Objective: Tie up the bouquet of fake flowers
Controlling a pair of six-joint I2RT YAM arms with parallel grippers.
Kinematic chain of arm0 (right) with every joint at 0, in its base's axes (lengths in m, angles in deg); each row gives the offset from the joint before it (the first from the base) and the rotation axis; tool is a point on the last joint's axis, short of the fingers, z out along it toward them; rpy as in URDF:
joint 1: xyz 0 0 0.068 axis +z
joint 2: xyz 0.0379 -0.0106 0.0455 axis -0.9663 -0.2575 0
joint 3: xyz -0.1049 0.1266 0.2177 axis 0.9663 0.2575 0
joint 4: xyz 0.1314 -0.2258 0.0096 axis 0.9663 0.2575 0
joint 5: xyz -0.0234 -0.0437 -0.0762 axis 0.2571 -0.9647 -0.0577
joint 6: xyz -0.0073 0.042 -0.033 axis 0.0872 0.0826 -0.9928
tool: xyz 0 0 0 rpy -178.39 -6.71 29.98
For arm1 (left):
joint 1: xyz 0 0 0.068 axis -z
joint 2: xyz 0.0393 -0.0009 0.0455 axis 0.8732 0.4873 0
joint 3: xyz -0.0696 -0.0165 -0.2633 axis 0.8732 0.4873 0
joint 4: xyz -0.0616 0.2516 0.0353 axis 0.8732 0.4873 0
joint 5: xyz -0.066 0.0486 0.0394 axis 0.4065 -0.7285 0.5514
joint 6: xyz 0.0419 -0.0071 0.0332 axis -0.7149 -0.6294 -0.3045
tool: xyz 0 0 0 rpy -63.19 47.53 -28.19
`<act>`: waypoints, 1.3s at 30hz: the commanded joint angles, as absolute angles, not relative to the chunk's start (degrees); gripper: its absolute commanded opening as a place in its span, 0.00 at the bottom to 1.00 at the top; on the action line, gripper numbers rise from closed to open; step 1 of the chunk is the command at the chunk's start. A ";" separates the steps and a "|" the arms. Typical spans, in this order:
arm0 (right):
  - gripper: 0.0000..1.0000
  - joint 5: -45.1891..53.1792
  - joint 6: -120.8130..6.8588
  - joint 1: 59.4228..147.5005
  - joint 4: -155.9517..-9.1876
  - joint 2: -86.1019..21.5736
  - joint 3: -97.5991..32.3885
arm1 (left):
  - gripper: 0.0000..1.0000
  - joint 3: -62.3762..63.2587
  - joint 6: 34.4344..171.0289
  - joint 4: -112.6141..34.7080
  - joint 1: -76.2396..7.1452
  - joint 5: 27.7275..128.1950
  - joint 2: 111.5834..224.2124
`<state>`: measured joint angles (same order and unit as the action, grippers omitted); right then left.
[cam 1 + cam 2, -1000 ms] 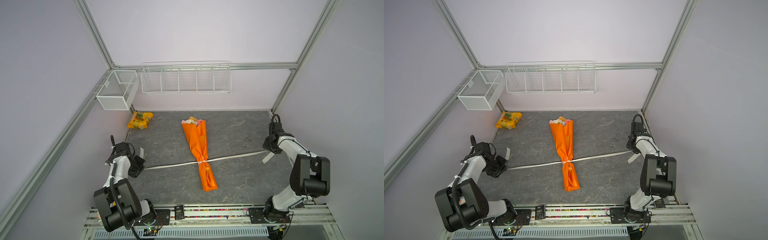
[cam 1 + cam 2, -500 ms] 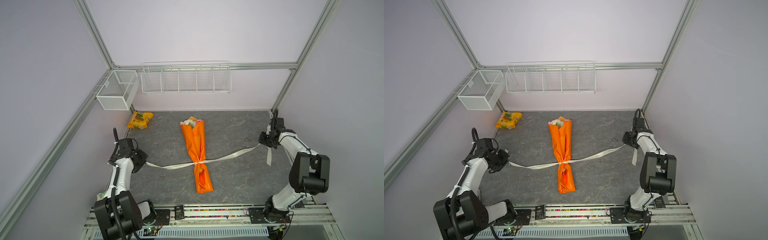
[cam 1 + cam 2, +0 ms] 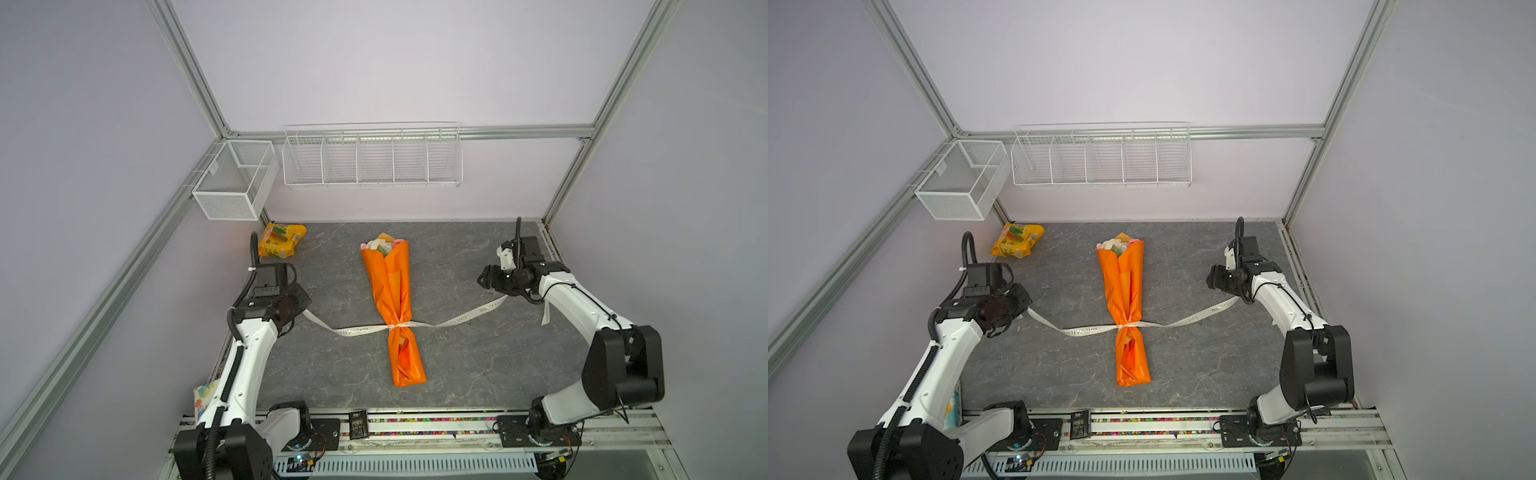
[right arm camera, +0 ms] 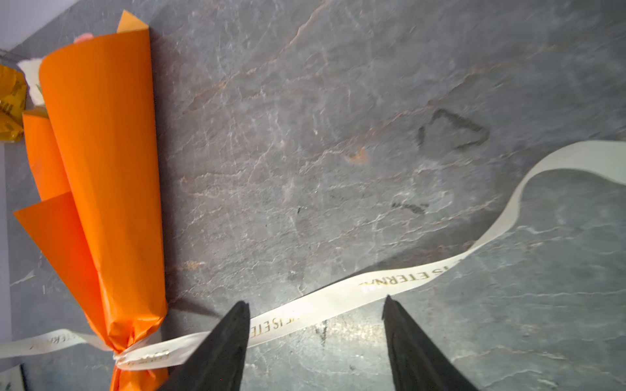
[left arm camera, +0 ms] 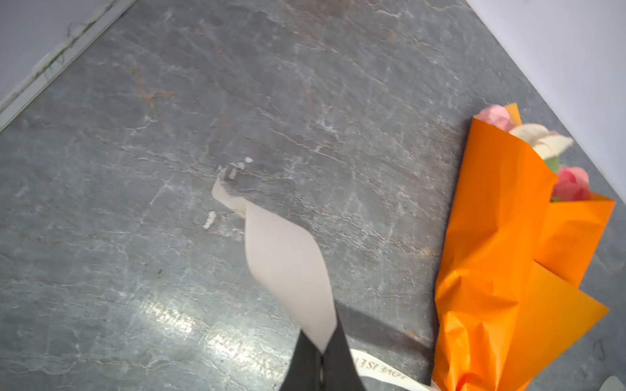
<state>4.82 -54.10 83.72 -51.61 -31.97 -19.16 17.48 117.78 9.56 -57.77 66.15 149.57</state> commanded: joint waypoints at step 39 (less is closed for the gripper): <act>0.67 -6.56 -54.24 133.36 -63.16 -43.48 -34.48 | 0.00 14.80 117.42 15.79 -50.82 64.11 144.66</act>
<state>-15.73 -46.86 131.66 -49.97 -47.81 -36.74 16.94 116.91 12.58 -50.90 60.38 145.46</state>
